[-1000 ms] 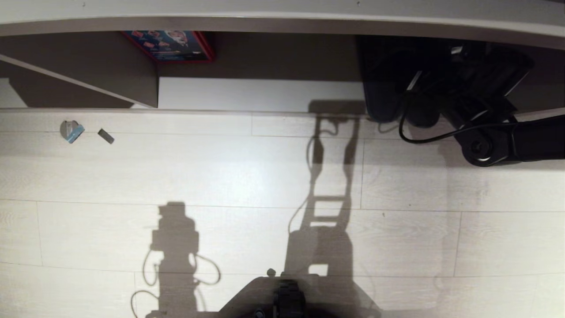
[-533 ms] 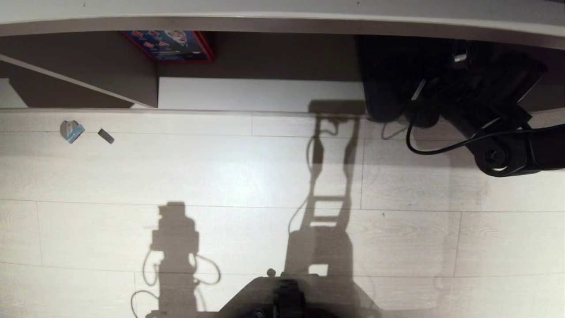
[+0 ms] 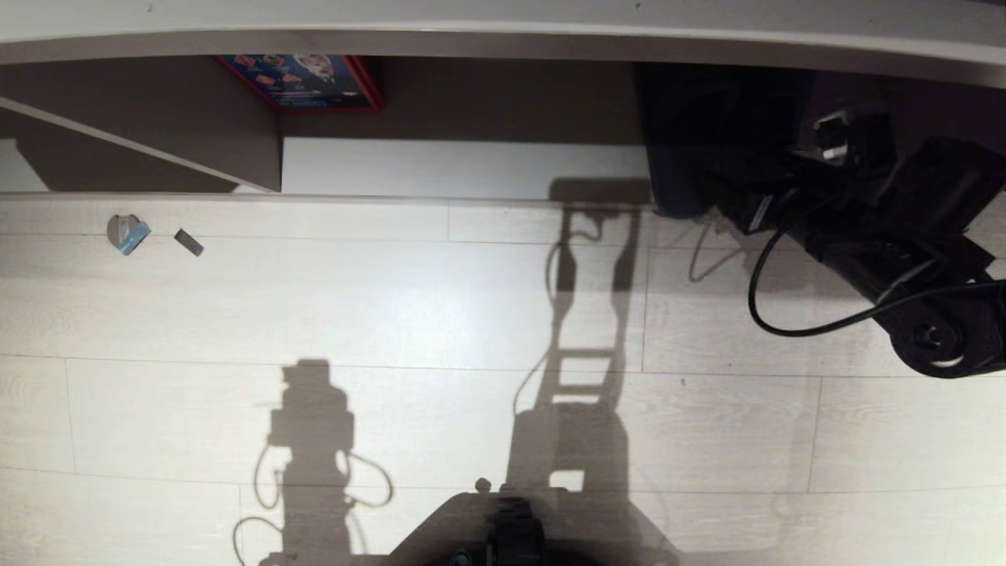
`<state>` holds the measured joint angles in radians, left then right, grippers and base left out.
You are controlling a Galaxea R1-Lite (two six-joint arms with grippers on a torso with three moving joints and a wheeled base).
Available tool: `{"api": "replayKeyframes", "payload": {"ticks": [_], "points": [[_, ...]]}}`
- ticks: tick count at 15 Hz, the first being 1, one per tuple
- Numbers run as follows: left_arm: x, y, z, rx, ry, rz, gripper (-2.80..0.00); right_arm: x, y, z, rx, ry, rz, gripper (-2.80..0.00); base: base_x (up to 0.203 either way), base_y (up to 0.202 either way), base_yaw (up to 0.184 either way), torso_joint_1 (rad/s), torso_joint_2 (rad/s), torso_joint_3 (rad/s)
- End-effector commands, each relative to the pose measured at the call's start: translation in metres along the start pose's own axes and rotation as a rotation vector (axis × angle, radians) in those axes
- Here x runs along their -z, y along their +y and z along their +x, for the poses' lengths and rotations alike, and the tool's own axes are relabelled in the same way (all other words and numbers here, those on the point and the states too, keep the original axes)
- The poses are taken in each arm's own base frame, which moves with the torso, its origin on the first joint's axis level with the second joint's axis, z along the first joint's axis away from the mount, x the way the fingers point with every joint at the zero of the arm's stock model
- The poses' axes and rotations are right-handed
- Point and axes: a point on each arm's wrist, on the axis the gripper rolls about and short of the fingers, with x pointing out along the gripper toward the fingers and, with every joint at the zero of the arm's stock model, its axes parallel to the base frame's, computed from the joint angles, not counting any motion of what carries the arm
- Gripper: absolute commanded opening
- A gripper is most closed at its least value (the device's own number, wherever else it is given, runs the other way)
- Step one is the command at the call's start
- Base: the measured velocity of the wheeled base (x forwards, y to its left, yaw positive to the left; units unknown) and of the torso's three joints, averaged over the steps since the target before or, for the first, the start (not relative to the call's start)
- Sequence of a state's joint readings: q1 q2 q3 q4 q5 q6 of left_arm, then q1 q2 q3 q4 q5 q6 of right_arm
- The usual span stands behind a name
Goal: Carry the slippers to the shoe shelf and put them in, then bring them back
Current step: Pick up the slippers in the shoe cabinet
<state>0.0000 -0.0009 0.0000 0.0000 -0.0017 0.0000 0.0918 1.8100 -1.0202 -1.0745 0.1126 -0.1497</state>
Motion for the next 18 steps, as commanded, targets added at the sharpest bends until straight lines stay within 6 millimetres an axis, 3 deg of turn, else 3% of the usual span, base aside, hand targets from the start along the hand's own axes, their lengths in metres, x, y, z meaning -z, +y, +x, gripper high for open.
{"api": "replayKeyframes", "payload": {"ticks": [1, 3, 9, 10, 15, 18], "points": [[0.0, 0.0, 0.0, 0.0, 0.001, 0.0, -2.8, 0.0, 0.007, -0.03, -0.019, 0.024, -0.013, 0.0, 0.0, 0.0, 0.0, 0.0, 0.0, 0.0], [0.0, 0.0, 0.0, 0.0, 0.001, 0.0, -2.8, 0.004, 0.014, -0.059, -0.046, 0.045, -0.039, 0.0, 0.0, 0.0, 0.0, 0.0, 0.0, 0.0], [0.0, 0.0, 0.0, 0.0, 0.001, -0.002, -2.8, -0.035, 0.018, -0.147, -0.077, -0.055, -0.068, 0.0, 0.0, 0.0, 0.0, 0.0, 0.0, 0.0], [0.0, 0.0, 0.0, 0.0, 0.001, -0.002, -2.8, -0.042, 0.018, -0.163, -0.073, -0.078, -0.059, -2.8, 0.0, 0.0, 0.0, 0.0, 0.0, 0.0], [0.0, 0.0, 0.0, 0.0, 0.001, 0.0, -2.8, -0.076, 0.019, -0.246, -0.005, -0.111, -0.02, -2.8, 0.0, 0.0, 0.0, 0.0, 0.0, 0.0], [0.0, 0.0, 0.0, 0.0, 0.001, 0.0, -2.8, -0.077, 0.022, -0.304, 0.038, -0.087, 0.002, -2.8, 0.0, 0.0, 0.0, 0.0, 0.0, 0.0]]}}
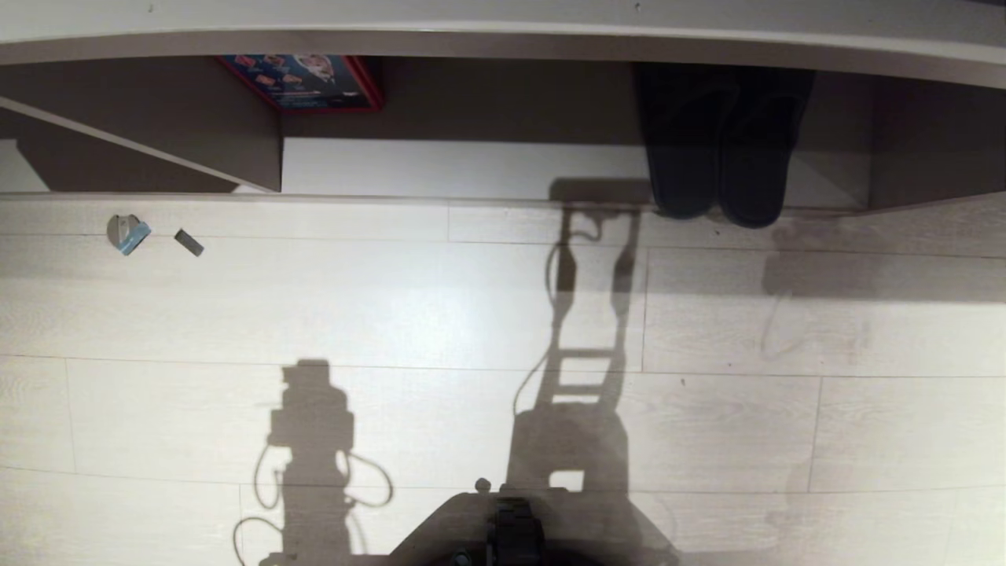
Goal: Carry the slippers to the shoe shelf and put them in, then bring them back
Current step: Pick up the slippers in the shoe cabinet
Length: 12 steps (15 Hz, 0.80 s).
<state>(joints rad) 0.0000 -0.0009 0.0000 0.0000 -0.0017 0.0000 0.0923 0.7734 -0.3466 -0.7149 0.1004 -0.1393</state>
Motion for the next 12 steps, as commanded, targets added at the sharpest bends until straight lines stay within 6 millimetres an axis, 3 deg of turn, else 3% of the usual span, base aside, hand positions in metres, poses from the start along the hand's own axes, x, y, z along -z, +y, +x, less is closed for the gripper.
{"api": "replayKeyframes", "payload": {"ticks": [1, 4, 8, 12], "points": [[0.0, 0.0, 0.0, 0.0, 0.001, 0.0, -2.8, -0.006, 0.004, -0.056, 0.039, -0.079, 0.004, -2.8, 0.0, 0.0, 0.0, 0.0, 0.0, 0.0], [0.0, 0.0, 0.0, 0.0, 0.001, -0.002, -2.8, 0.024, 0.012, -0.085, 0.091, -0.03, 0.016, -2.8, 0.0, 0.0, 0.0, 0.0, 0.0, 0.0], [0.0, 0.0, 0.0, 0.0, 0.001, -0.002, -2.8, 0.077, 0.022, -0.105, 0.126, 0.066, 0.095, -2.8, 0.0, 0.0, 0.0, 0.0, 0.0, 0.0], [0.0, 0.0, 0.0, 0.0, 0.001, -0.002, -2.8, 0.102, 0.024, -0.115, 0.212, 0.252, 0.11, -2.8, 0.0, 0.0, 0.0, 0.0, 0.0, 0.0]]}}
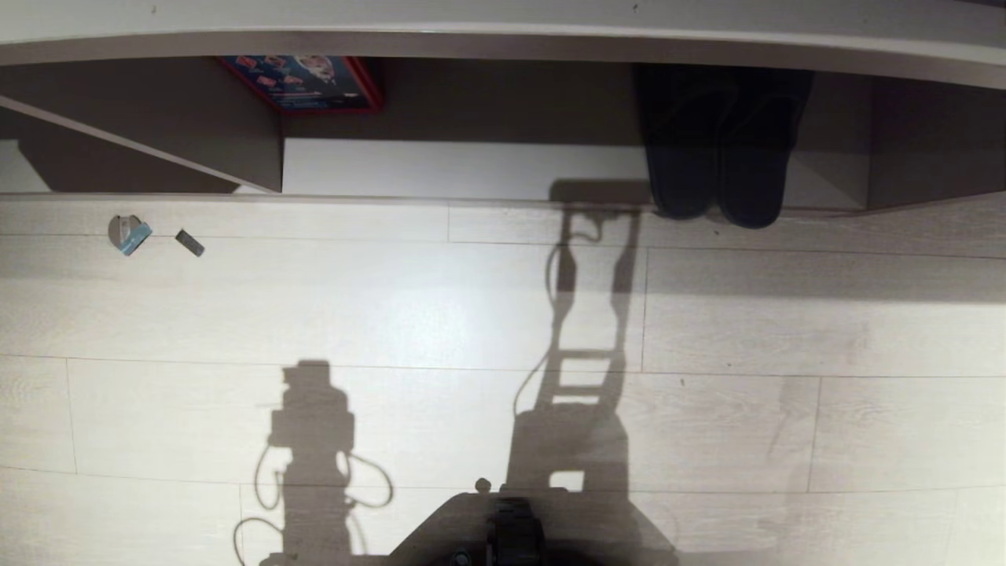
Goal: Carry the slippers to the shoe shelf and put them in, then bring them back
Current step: Pick up the slippers in the shoe cabinet
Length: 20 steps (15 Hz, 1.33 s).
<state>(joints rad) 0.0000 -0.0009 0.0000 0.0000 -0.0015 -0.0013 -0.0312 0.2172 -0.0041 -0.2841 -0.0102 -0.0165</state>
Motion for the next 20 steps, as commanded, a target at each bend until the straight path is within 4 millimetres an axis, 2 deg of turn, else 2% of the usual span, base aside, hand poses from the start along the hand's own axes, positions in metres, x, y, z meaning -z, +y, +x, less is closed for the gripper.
{"api": "replayKeyframes", "payload": {"ticks": [1, 4, 6, 20], "points": [[0.0, 0.0, 0.0, 0.0, 0.001, 0.0, -2.8, 0.011, 0.0, -0.008, -0.005, 0.023, -0.004, -2.8, 0.0, 0.0, 0.0, 0.0, 0.0, 0.0], [0.0, 0.0, 0.0, 0.0, 0.001, 0.001, -2.8, 0.027, 0.0, -0.02, -0.014, 0.03, -0.008, -2.8, 0.0, 0.0, 0.0, 0.0, 0.0, 0.0], [0.0, 0.0, 0.0, 0.0, 0.001, 0.0, -2.8, 0.032, 0.0, -0.021, -0.018, 0.074, -0.011, -2.8, 0.0, 0.0, 0.0, 0.0, 0.0, 0.0], [0.0, 0.0, 0.0, 0.0, 0.001, 0.0, -2.8, 0.032, 0.0, -0.021, -0.026, 0.075, 0.001, -2.8, 0.0, 0.0, 0.0, 0.0, 0.0, 0.0]]}}
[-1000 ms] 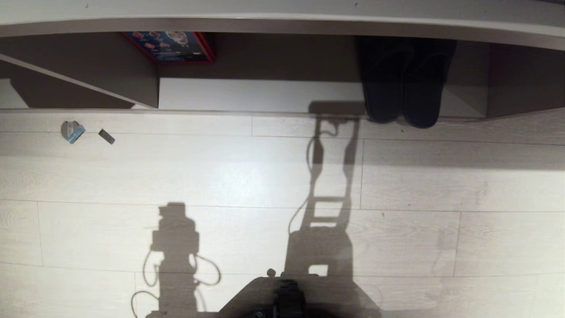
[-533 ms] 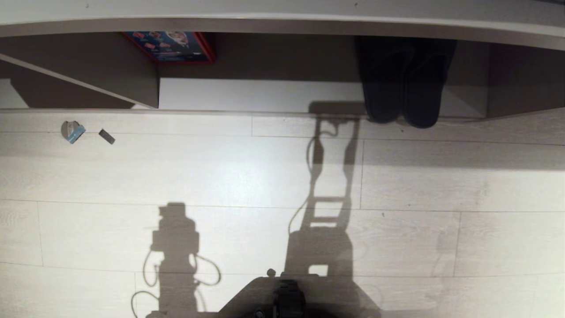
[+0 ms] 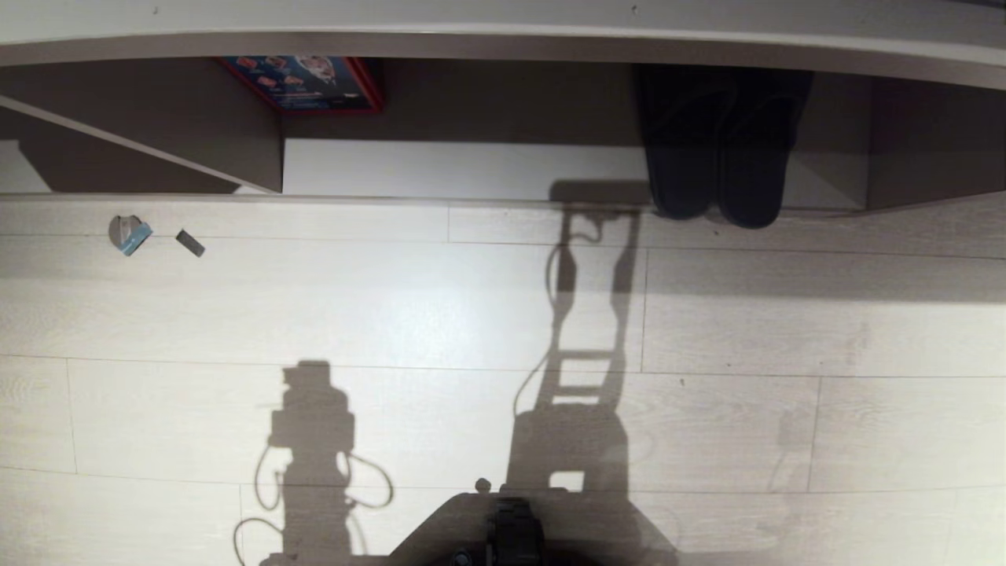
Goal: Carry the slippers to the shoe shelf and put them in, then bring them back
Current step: Pick up the slippers in the shoe cabinet
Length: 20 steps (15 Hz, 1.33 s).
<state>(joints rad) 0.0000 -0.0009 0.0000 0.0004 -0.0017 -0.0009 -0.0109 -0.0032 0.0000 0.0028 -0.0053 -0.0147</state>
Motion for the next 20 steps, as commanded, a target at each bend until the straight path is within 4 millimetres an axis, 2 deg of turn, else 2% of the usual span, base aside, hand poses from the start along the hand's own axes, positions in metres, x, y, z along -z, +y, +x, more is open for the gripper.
{"api": "replayKeyframes", "payload": {"ticks": [1, 3, 5, 8, 10, 13, 17, 20], "points": [[0.0, 0.0, 0.0, 0.0, 0.0, -0.001, -2.8, 0.0, 0.0, 0.0, -0.001, 0.002, -0.004, -2.8, 0.0, 0.0, 0.0, 0.0, 0.0, 0.0], [0.0, 0.0, 0.0, 0.0, -0.001, 0.004, -2.8, -0.006, 0.0, -0.001, -0.009, -0.012, -0.014, -2.8, 0.0, 0.0, 0.0, 0.0, 0.0, 0.0], [0.0, 0.0, 0.0, 0.0, -0.001, 0.002, -2.8, -0.029, 0.0, -0.001, -0.027, -0.022, -0.017, -2.8, 0.0, 0.0, 0.0, 0.0, 0.0, 0.0], [0.0, 0.0, 0.0, 0.0, 0.0, -0.001, -2.8, -0.073, 0.0, 0.019, -0.048, 0.058, -0.06, -2.8, 0.0, 0.0, 0.0, 0.0, 0.0, 0.0], [0.0, 0.0, 0.0, 0.0, -0.001, -0.001, -2.8, -0.101, 0.0, 0.05, -0.078, 0.103, -0.086, -2.8, 0.0, 0.0, 0.0, 0.0, 0.0, 0.0], [0.0, 0.0, 0.0, 0.0, -0.001, -0.001, -2.8, -0.129, 0.002, 0.116, -0.115, 0.164, -0.104, -2.8, 0.0, 0.0, 0.0, 0.0, 0.0, 0.0], [0.0, 0.0, 0.0, 0.0, -0.001, -0.001, -2.8, -0.146, 0.011, 0.199, -0.173, 0.102, -0.118, -2.8, 0.0, 0.0, 0.0, 0.0, 0.0, 0.0], [0.0, 0.0, 0.0, 0.0, -0.001, -0.001, -2.8, -0.157, 0.032, 0.242, -0.251, -0.031, -0.125, -2.8, 0.0, 0.0, 0.0, 0.0, 0.0, 0.0]]}}
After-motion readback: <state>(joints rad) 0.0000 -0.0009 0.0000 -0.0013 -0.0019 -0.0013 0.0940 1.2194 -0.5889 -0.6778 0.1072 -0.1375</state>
